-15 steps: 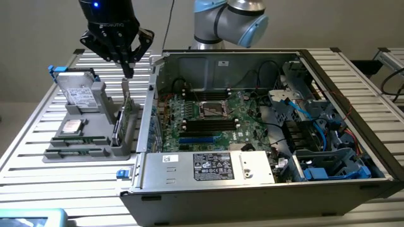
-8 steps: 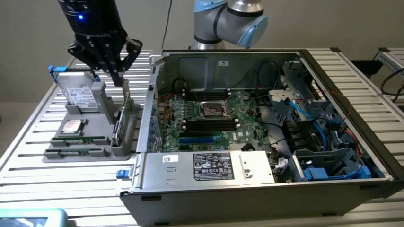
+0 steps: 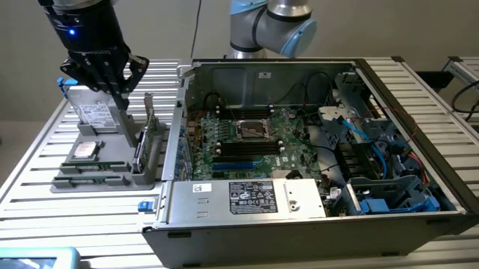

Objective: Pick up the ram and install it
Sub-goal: 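Reach for the ram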

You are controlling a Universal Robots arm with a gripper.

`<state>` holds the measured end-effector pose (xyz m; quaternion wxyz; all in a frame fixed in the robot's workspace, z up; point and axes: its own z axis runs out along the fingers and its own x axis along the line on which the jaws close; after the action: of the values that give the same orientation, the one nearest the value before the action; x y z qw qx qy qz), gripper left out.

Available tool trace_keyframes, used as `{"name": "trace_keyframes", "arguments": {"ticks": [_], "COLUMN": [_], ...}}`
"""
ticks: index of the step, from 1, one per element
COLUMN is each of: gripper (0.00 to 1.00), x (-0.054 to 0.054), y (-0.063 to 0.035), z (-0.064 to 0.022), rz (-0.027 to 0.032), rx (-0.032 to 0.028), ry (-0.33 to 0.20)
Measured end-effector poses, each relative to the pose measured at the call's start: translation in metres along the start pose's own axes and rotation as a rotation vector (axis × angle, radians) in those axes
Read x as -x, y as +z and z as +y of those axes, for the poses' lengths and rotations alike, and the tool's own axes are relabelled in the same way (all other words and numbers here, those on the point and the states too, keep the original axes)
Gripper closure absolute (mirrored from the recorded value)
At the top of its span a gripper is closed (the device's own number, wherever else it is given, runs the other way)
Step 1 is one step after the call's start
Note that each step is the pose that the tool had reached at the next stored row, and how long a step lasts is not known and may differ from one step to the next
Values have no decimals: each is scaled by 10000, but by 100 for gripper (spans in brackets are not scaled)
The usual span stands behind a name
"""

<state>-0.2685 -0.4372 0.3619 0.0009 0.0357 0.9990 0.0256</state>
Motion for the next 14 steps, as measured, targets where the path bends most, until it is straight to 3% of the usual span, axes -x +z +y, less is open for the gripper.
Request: {"name": "trace_keyframes", "arguments": {"ticks": [2,6,14], "gripper": [89,89,89], "x": [-51,-164,-290], "y": [32,101,162], "z": [-18,-56,-110], "rz": [53,100,118], "rx": [-4,-8,-9], "ry": [1,4,-53]}}
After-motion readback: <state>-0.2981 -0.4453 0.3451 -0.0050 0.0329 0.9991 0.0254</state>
